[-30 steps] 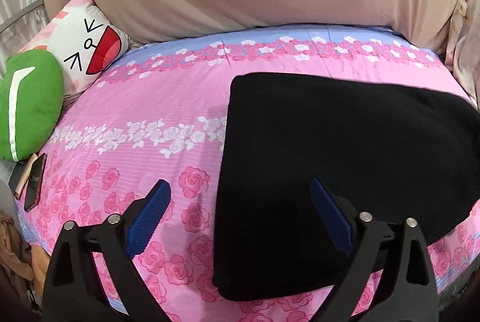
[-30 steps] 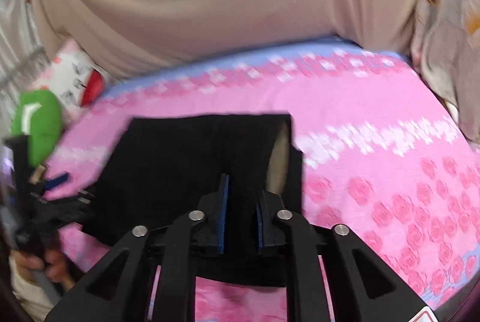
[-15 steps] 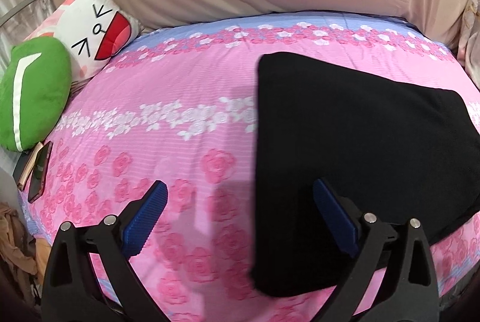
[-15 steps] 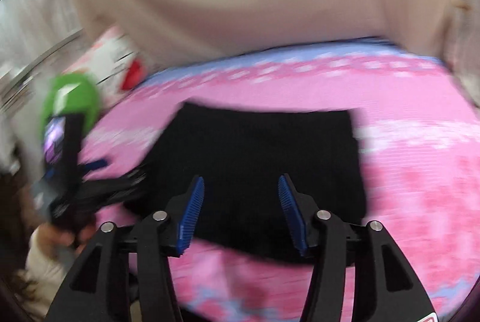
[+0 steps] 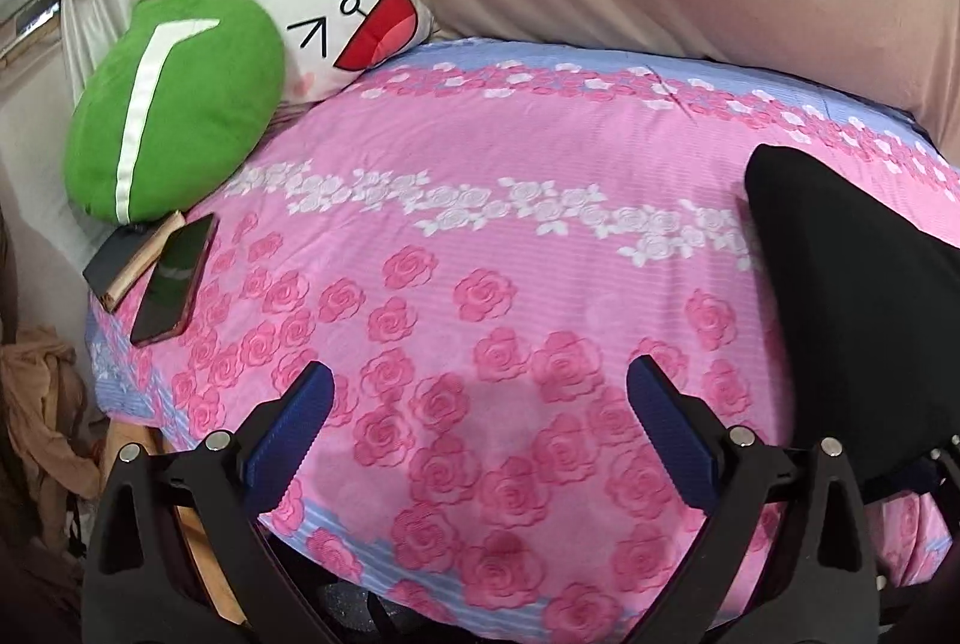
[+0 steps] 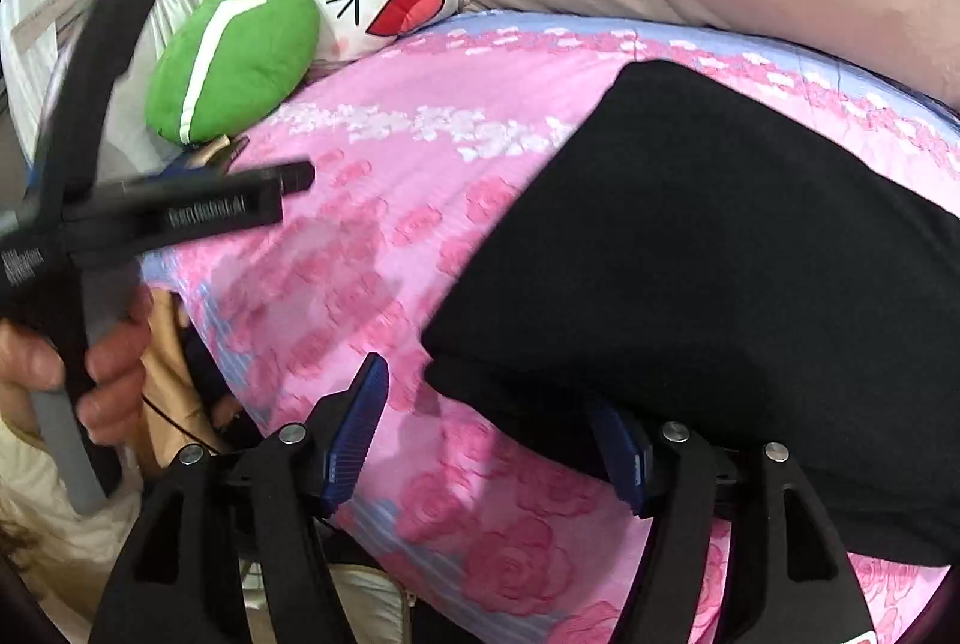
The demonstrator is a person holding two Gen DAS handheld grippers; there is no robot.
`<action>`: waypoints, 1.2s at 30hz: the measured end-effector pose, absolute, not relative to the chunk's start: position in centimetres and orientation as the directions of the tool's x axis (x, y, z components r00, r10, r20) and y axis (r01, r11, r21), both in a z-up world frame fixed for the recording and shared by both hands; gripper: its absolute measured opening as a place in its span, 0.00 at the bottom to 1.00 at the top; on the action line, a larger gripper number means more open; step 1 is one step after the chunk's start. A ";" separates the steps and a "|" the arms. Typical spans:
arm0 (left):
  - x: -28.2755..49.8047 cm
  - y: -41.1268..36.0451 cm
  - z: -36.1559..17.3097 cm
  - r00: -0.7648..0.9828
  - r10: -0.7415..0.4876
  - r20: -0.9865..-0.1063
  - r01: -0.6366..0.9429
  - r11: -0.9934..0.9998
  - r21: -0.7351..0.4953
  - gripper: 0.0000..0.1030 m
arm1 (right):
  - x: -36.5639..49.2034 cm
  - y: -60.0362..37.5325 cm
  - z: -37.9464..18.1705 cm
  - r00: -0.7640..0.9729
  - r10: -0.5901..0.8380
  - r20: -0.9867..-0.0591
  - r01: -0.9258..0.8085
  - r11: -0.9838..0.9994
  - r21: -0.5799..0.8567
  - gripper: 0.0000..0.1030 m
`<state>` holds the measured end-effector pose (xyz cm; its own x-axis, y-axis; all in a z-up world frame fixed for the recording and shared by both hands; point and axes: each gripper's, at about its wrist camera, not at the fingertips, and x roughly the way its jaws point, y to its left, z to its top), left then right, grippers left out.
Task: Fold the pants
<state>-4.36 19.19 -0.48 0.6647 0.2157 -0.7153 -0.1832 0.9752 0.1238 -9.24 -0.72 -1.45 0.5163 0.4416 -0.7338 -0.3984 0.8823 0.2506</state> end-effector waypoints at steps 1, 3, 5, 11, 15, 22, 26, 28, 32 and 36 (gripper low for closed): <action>-4.4 19.4 -0.6 0.665 0.212 -0.716 -0.183 0.976 0.118 0.93 | -9.6 -0.8 -1.0 0.525 0.437 -0.731 -0.394 0.885 0.246 0.61; -4.5 19.7 -0.9 0.665 0.199 -0.719 -0.180 0.978 0.104 0.93 | -9.8 -0.9 -0.8 0.527 0.433 -0.731 -0.403 0.885 0.234 0.61; -4.4 19.9 -1.1 0.666 0.186 -0.723 -0.177 0.980 0.089 0.93 | -9.6 -0.6 -1.4 0.523 0.404 -0.750 -0.416 0.890 0.188 0.60; -4.2 19.2 -1.2 0.675 0.163 -0.720 -0.148 0.985 0.085 0.93 | -8.1 1.9 -2.5 0.581 0.327 -0.745 -0.456 0.889 0.035 0.14; -4.3 19.3 -0.3 0.692 0.175 -0.701 -0.158 0.983 0.090 0.94 | -6.3 3.1 -2.3 0.571 0.347 -0.744 -0.469 0.882 0.051 0.12; -3.9 18.8 0.4 0.690 0.179 -0.701 -0.159 0.983 0.094 0.94 | -7.9 1.5 -2.1 0.541 0.406 -0.736 -0.497 0.861 0.110 0.28; -3.7 17.0 0.9 0.704 0.154 -0.694 -0.119 0.988 0.098 0.94 | -10.3 -5.3 0.9 0.555 0.475 -0.683 -0.425 0.868 0.258 0.33; -3.4 15.5 0.9 0.707 0.128 -0.695 -0.087 0.992 0.094 0.94 | -11.2 -10.4 2.6 0.651 0.379 -0.658 -0.282 0.925 0.253 0.48; -2.6 11.3 0.0 0.693 0.064 -0.718 0.003 0.996 0.091 0.94 | -11.1 -19.8 2.8 0.728 0.119 -0.675 0.071 0.966 0.248 0.69; -2.6 7.1 -1.0 0.680 0.035 -0.733 0.080 0.989 0.121 0.94 | -9.1 -23.7 -0.6 0.651 0.147 -0.745 0.179 0.923 0.339 0.69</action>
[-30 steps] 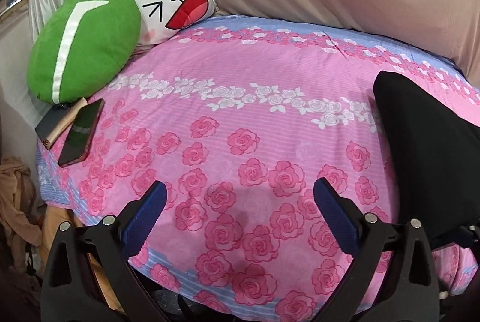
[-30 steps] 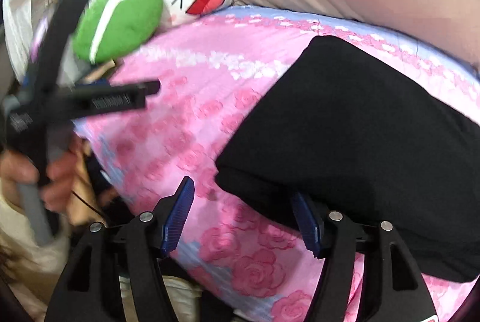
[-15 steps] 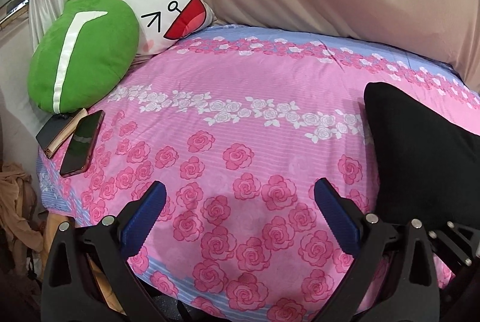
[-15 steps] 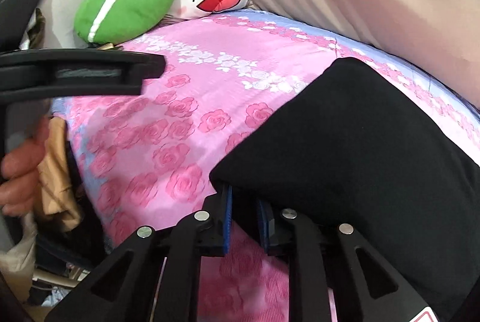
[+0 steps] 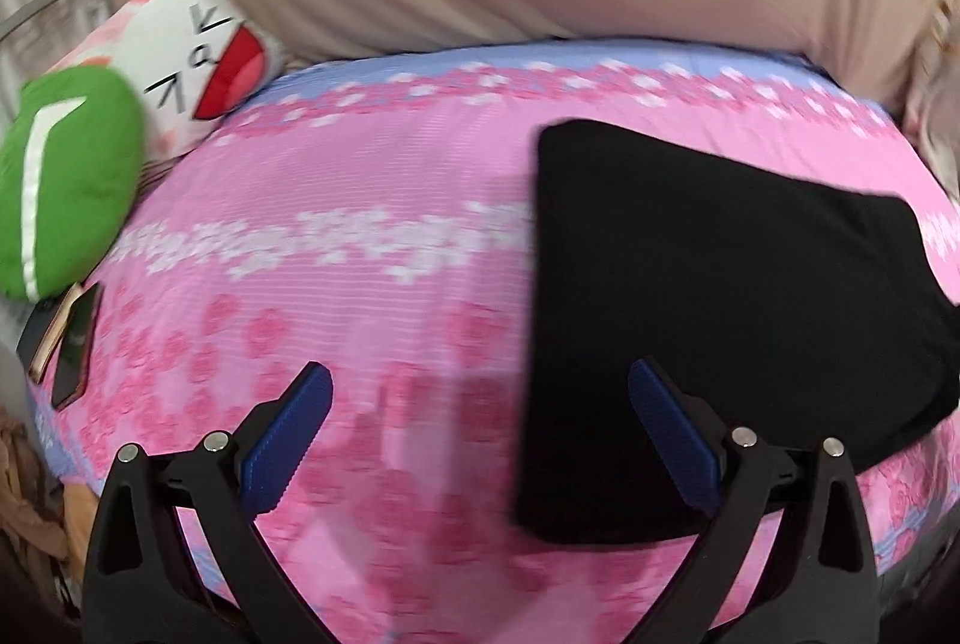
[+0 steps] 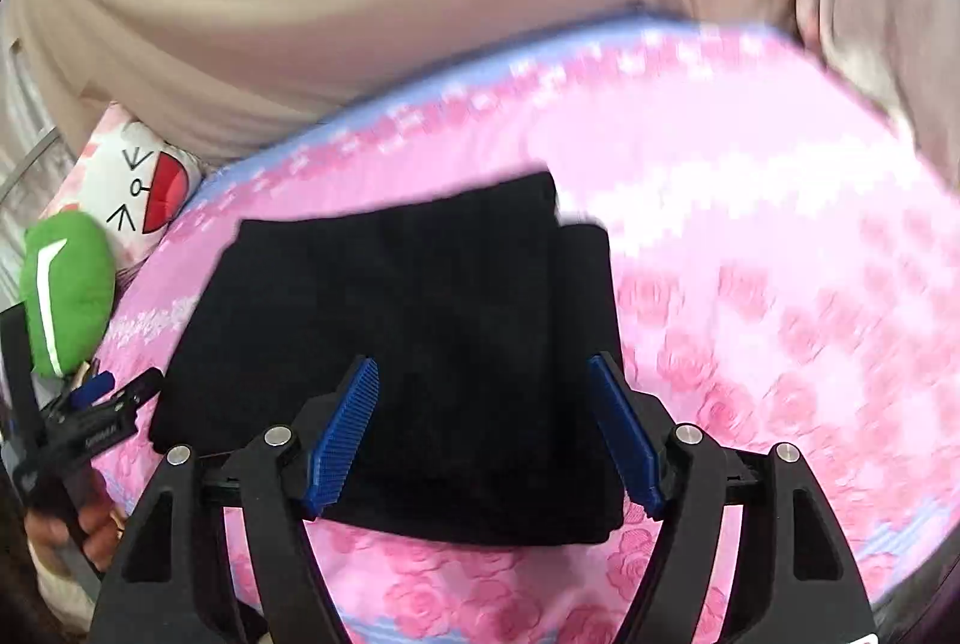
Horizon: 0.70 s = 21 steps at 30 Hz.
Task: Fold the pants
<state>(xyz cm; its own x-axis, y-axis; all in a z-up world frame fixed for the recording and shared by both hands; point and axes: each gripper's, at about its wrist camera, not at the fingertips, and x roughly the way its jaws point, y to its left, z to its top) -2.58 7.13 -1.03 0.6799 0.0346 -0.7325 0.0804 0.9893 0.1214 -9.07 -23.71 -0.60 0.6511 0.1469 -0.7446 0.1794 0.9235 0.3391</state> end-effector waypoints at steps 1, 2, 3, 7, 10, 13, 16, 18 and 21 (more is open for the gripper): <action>-2.6 6.4 -1.2 0.677 0.034 -0.735 0.091 0.987 0.130 0.94 | -8.7 -23.7 -1.4 0.636 0.175 -0.751 0.178 0.915 0.363 0.68; -2.7 6.0 -1.4 0.675 0.037 -0.737 0.094 0.986 0.137 0.94 | -8.3 -23.4 -1.9 0.637 0.195 -0.745 0.164 0.911 0.379 0.62; -2.7 5.7 -1.6 0.672 0.041 -0.739 0.097 0.985 0.142 0.94 | -8.0 -22.7 -2.2 0.640 0.185 -0.746 0.146 0.924 0.354 0.53; -2.8 5.2 -1.9 0.666 0.060 -0.743 0.087 0.984 0.157 0.94 | -8.2 -21.9 -1.0 0.665 0.187 -0.723 0.101 0.937 0.334 0.17; -2.7 5.4 -1.9 0.662 0.062 -0.747 0.085 0.984 0.156 0.94 | -9.6 -22.2 0.8 0.694 0.215 -0.687 0.071 0.929 0.363 0.16; -2.6 5.4 -2.3 0.657 0.065 -0.751 0.082 0.984 0.157 0.95 | -9.5 -22.2 -1.5 0.656 0.144 -0.741 0.109 0.953 0.282 0.28; -2.6 5.4 -2.5 0.655 0.071 -0.752 0.081 0.983 0.164 0.95 | -10.0 -23.6 -2.1 0.669 0.183 -0.720 0.151 0.915 0.374 0.29; -2.8 5.4 -2.5 0.658 0.079 -0.749 0.083 0.981 0.177 0.95 | -10.6 -23.4 0.3 0.721 0.133 -0.680 0.148 0.929 0.339 0.30; -2.7 5.7 -2.7 0.657 0.076 -0.750 0.075 0.983 0.165 0.95 | -9.3 -22.3 3.5 0.759 0.171 -0.628 0.057 0.943 0.326 0.30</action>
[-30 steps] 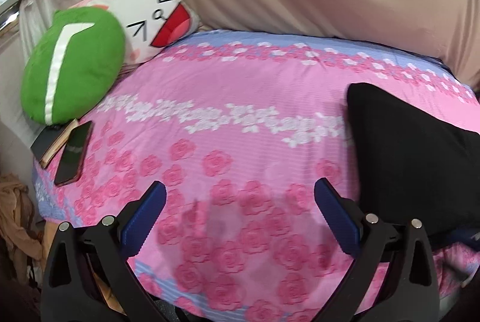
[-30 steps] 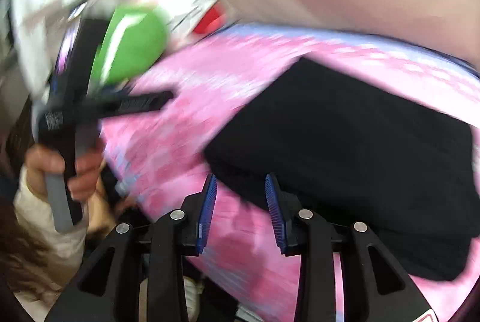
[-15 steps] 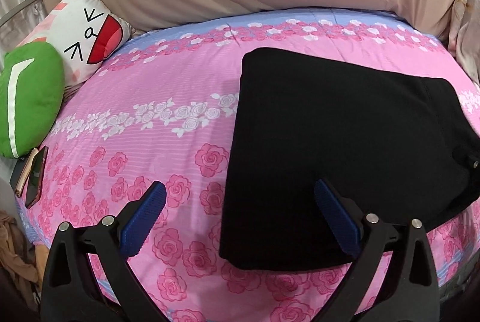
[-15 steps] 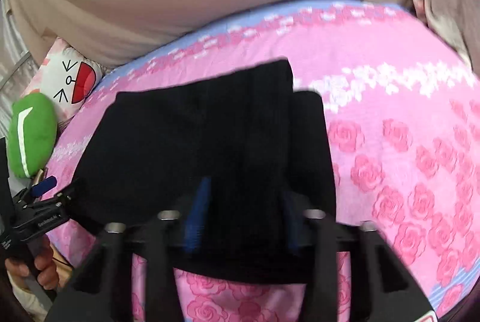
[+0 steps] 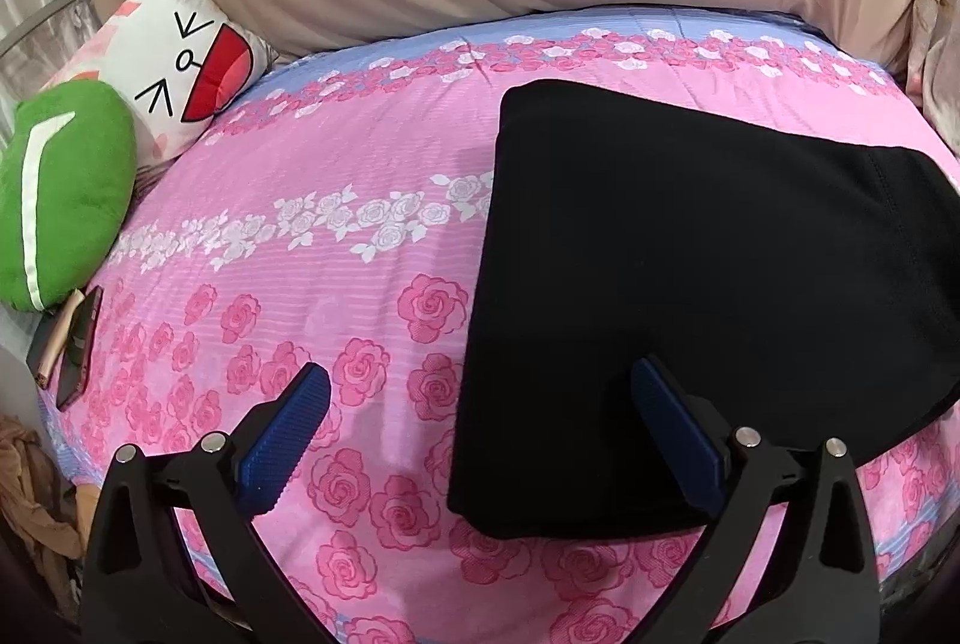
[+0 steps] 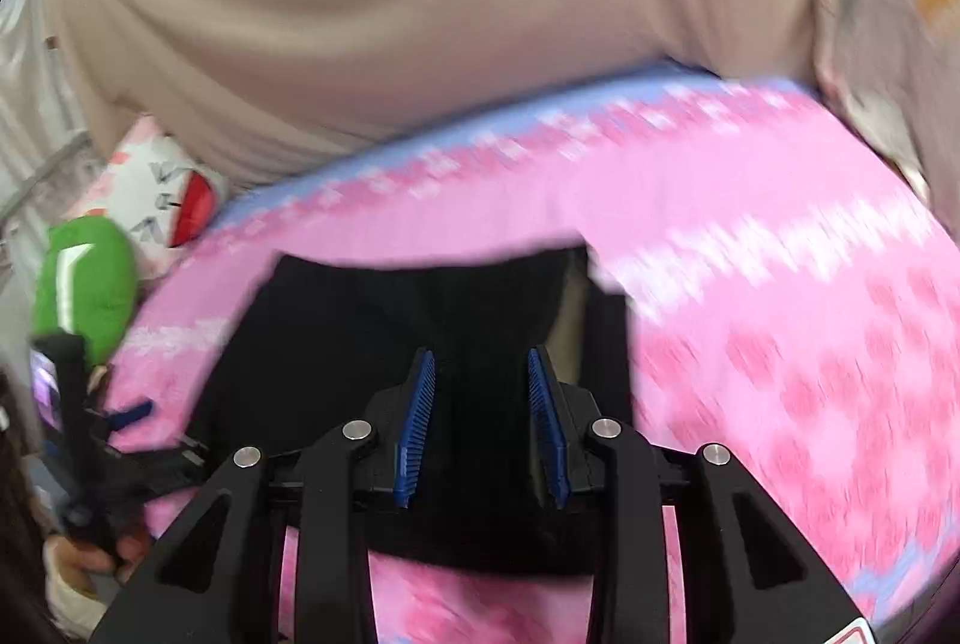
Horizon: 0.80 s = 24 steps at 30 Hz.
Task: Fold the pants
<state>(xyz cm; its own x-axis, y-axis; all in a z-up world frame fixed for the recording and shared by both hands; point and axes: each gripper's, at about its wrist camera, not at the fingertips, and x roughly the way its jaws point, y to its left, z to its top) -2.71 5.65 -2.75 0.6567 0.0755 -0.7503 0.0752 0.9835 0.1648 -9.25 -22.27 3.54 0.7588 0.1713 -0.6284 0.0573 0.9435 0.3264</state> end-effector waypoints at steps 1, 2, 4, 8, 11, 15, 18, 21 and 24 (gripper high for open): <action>-2.6 5.6 -2.9 0.654 0.075 -0.753 0.072 0.984 0.161 0.96 | -8.2 -21.6 4.0 0.760 0.201 -0.618 0.019 0.944 0.330 0.30; -2.6 5.6 -3.0 0.653 0.076 -0.754 0.067 0.985 0.157 0.96 | -7.2 -21.0 4.0 0.748 0.217 -0.627 -0.005 0.947 0.321 0.30; -2.6 5.6 -3.0 0.652 0.078 -0.754 0.062 0.986 0.156 0.96 | -3.8 -20.1 2.4 0.705 0.221 -0.674 -0.029 0.958 0.285 0.29; -3.0 6.2 -2.7 0.654 0.069 -0.753 0.075 0.985 0.155 0.96 | 0.0 -23.2 -2.4 0.639 0.073 -0.766 0.119 0.974 0.193 0.12; -2.9 7.1 -3.0 0.639 0.062 -0.767 0.071 0.988 0.140 0.96 | -1.8 -23.9 0.5 0.684 0.128 -0.718 0.146 0.940 0.307 0.21; -2.3 7.4 -3.4 0.624 0.031 -0.781 0.067 0.993 0.093 0.96 | -1.1 -19.8 1.9 0.690 0.177 -0.702 0.000 0.970 0.244 0.23; -2.3 7.6 -3.2 0.626 0.009 -0.780 0.080 0.994 0.076 0.96 | 2.5 -21.4 -2.5 0.580 -0.016 -0.815 0.163 0.982 0.097 0.25; -2.8 8.3 -2.7 0.633 0.010 -0.774 0.077 0.994 0.075 0.95 | 1.6 -20.5 0.0 0.643 0.049 -0.764 0.159 0.968 0.196 0.30; -3.0 9.6 -2.3 0.631 -0.008 -0.776 0.059 0.998 0.038 0.95 | 2.4 -14.7 2.8 0.653 0.223 -0.724 -0.074 0.970 0.232 0.30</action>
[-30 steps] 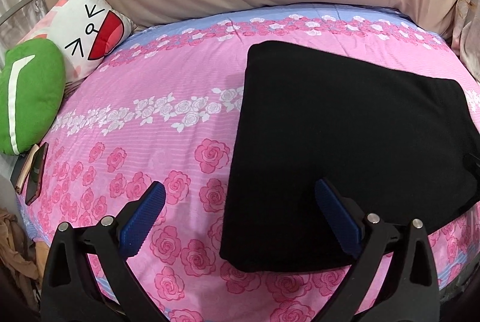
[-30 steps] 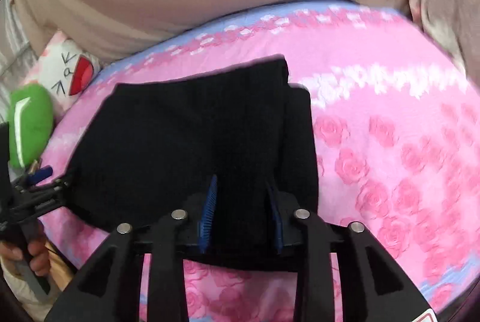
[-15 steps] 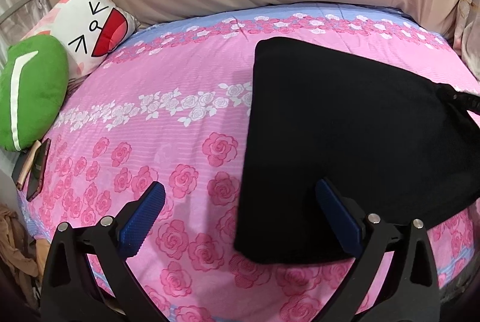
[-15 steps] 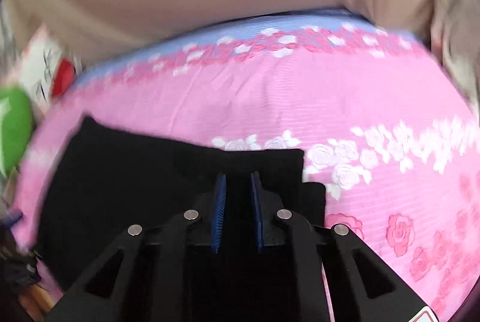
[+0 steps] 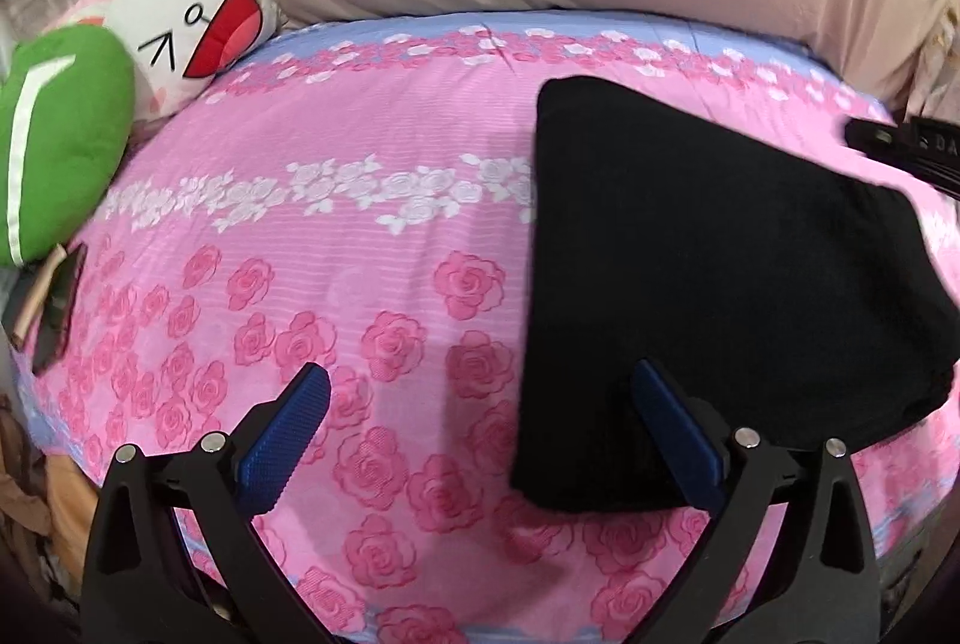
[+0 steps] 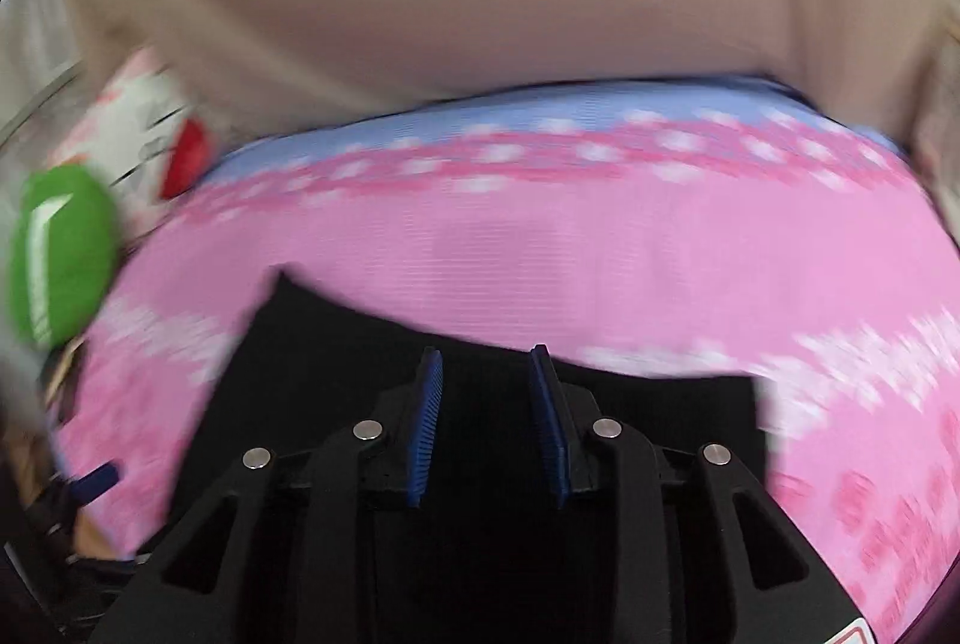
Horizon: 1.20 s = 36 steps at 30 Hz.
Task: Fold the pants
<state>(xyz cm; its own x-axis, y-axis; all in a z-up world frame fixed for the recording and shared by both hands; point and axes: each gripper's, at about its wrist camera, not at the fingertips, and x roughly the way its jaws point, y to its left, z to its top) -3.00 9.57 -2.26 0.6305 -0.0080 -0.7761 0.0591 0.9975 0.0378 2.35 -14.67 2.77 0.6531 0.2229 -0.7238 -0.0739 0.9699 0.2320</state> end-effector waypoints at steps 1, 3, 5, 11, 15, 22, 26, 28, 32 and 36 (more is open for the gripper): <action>-3.1 10.1 -2.0 0.633 -0.019 -0.774 0.054 0.998 0.020 0.95 | 2.8 -12.7 3.1 0.638 0.276 -0.718 -0.143 0.960 0.242 0.29; -3.3 10.5 -1.8 0.640 -0.010 -0.769 0.041 0.999 0.021 0.95 | 4.9 -8.6 2.3 0.592 0.328 -0.736 -0.236 0.944 0.231 0.24; -3.6 11.0 -1.8 0.640 0.009 -0.768 0.024 0.999 0.032 0.95 | 7.6 -5.5 0.5 0.548 0.349 -0.760 -0.277 0.933 0.229 0.21; -4.4 12.1 -1.7 0.639 0.024 -0.768 0.006 0.999 0.036 0.95 | 10.1 -2.5 -1.3 0.504 0.347 -0.791 -0.277 0.932 0.232 0.21; -4.2 11.9 -1.8 0.637 0.019 -0.771 0.006 1.000 0.029 0.95 | 11.1 -1.4 -2.0 0.503 0.315 -0.805 -0.281 0.940 0.193 0.21; -4.5 10.4 -1.6 0.642 0.028 -0.766 0.026 0.998 0.058 0.95 | 7.8 -4.4 1.4 0.586 0.316 -0.747 -0.250 0.947 0.204 0.22; -4.2 9.3 -1.9 0.633 0.014 -0.774 0.045 0.997 0.055 0.95 | 2.1 -10.8 3.0 0.666 0.259 -0.699 -0.141 0.965 0.223 0.25; -4.1 8.7 -2.0 0.633 0.007 -0.774 0.054 0.997 0.053 0.95 | -1.3 -15.2 2.8 0.689 0.197 -0.697 -0.037 0.971 0.237 0.25; -3.8 7.6 -2.3 0.620 -0.059 -0.782 0.093 0.996 -0.001 0.95 | -7.3 -22.3 1.1 0.681 0.088 -0.727 0.150 0.955 0.256 0.38; -3.0 7.0 -3.6 0.550 -0.181 -0.815 0.137 0.983 -0.125 0.95 | -10.5 -24.8 -0.3 0.666 0.154 -0.730 0.166 0.923 0.346 0.41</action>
